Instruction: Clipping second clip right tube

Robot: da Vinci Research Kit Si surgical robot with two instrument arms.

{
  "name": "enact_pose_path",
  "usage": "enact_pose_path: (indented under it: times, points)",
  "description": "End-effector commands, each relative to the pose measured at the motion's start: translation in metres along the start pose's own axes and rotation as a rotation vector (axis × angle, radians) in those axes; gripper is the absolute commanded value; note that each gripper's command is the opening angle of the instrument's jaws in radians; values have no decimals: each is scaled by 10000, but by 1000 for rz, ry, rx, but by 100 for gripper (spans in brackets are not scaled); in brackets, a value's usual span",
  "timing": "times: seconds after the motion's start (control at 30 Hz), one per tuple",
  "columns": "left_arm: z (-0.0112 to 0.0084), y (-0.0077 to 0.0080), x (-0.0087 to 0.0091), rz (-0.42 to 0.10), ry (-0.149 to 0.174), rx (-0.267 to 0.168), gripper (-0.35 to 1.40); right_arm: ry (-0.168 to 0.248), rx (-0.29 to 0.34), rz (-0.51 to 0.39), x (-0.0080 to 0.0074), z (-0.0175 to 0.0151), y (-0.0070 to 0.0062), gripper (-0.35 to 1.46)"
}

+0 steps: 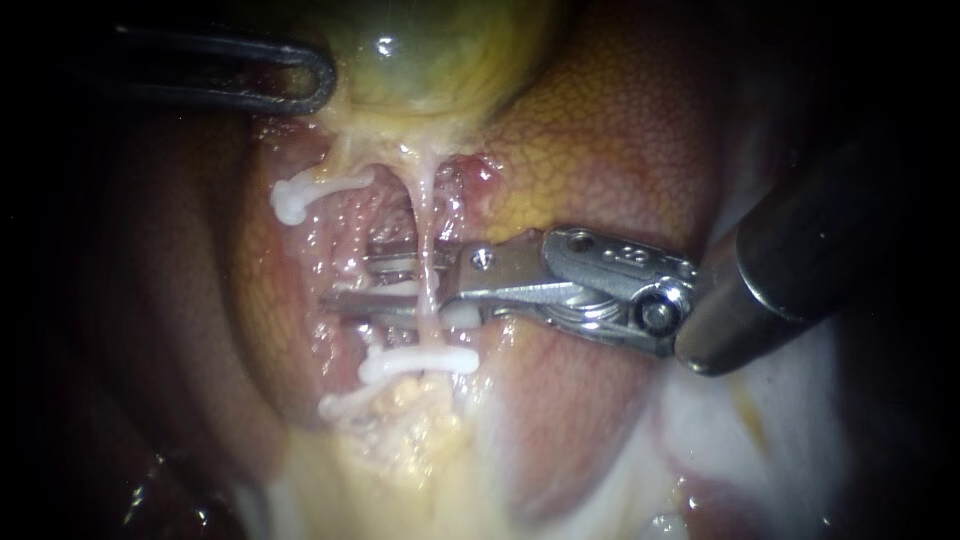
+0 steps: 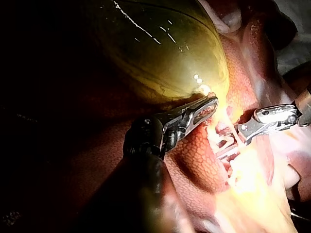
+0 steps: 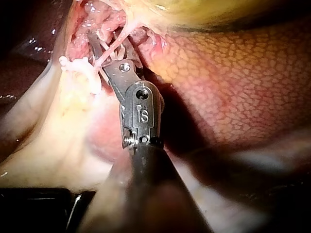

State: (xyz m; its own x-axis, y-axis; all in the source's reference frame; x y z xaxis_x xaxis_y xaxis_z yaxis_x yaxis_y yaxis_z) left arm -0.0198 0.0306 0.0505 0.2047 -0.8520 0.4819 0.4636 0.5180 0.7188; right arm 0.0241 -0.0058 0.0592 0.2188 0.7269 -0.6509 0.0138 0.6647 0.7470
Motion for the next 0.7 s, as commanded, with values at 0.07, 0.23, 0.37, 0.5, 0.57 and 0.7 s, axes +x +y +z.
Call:
enact_pose_path:
  times: [0.07,0.23,0.37,0.5,0.57,0.7]
  points:
    - [0,0,0,0,0,0,-35,0,1,0,0,0,0,12]
    - [-1,0,0,0,0,0,-35,3,1,-6,0,1,0,46]
    - [-1,0,0,1,0,1,-35,11,-38,-30,0,1,3,50]
    - [-1,0,0,1,0,1,-35,9,-36,-60,-1,-5,5,50]
    - [-1,0,0,1,0,1,-35,8,-34,-78,-3,-9,4,50]
    - [-2,0,1,1,0,1,-35,5,-28,-115,-6,-20,4,50]
